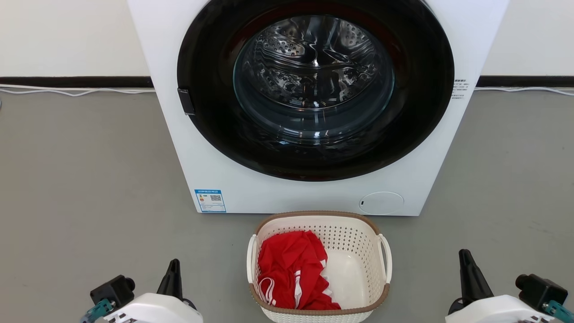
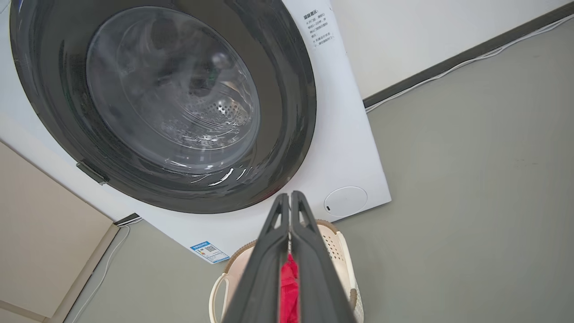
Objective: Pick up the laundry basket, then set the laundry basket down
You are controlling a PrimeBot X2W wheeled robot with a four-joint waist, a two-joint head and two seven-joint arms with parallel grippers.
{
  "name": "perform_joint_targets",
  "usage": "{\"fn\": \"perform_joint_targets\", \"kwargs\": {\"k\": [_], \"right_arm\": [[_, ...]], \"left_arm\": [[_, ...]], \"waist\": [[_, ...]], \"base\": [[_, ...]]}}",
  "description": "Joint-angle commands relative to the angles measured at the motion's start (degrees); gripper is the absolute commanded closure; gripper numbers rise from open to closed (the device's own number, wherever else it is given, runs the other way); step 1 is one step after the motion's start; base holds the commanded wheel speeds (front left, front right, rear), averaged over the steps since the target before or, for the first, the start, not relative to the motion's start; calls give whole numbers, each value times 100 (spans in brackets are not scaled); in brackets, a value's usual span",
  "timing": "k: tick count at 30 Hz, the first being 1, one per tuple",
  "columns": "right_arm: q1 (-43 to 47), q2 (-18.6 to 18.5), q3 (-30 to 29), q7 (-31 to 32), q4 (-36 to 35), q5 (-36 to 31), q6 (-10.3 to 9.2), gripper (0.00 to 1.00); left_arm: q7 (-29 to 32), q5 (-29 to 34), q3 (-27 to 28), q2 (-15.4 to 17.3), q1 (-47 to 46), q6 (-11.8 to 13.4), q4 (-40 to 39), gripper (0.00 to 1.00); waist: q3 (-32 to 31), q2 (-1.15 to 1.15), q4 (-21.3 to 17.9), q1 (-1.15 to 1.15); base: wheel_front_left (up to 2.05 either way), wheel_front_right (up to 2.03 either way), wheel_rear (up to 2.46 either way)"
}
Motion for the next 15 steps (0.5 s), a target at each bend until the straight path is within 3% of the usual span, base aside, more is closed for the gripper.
{"fn": "perform_joint_targets", "kwargs": {"k": [1,15], "right_arm": [[-241,-42,3,47,-192,201,12,100],[-284,-46,-9,279,-297,1194,16,100]], "left_arm": [[21,-175,97,40,-202,-85,-191,100],[257,-1015,246,43,-203,-211,-349,100]], "waist": [[2,0,-3,-1],[21,0,-33,-1]], "base": [[0,0,0],[0,0,0]]}}
